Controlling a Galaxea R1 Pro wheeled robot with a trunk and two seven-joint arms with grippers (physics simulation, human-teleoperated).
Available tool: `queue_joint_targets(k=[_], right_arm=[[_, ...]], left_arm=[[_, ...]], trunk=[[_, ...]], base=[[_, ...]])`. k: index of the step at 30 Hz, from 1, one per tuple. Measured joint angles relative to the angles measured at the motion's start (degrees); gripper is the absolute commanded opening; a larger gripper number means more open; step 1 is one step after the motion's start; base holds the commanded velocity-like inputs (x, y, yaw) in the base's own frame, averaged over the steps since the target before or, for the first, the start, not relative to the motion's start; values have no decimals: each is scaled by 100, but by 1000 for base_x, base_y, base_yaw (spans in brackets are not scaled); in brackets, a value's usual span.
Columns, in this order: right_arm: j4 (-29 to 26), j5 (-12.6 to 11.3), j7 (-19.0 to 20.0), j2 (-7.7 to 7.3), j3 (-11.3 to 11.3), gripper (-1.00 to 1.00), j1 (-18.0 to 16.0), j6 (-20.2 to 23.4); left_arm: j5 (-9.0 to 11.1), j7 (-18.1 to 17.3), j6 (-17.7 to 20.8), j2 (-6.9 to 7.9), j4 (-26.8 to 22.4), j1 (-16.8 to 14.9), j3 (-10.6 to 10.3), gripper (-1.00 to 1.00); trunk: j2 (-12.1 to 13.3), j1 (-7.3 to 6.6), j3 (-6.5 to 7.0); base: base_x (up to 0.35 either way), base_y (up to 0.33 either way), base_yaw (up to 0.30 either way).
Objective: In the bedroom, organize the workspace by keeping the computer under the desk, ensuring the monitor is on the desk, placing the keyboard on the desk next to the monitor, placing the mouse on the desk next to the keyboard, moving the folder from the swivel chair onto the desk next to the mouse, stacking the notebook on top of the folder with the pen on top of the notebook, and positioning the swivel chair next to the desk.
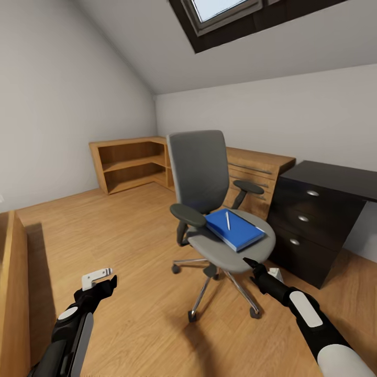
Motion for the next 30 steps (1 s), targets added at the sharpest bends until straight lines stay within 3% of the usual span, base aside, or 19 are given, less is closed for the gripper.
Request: queue_joint_targets(k=[12, 30], right_arm=[[26, 19, 12, 175, -6, 100, 2, -10], [30, 70, 10, 176, -7, 100, 3, -27]], left_arm=[[-1, 0, -7, -4, 2, -1, -1, 100], [-15, 1, -9, -8, -1, -1, -9, 100]], trunk=[[0, -1, -3], [0, -4, -3]], base=[[1, 0, 96], [303, 0, 0]])
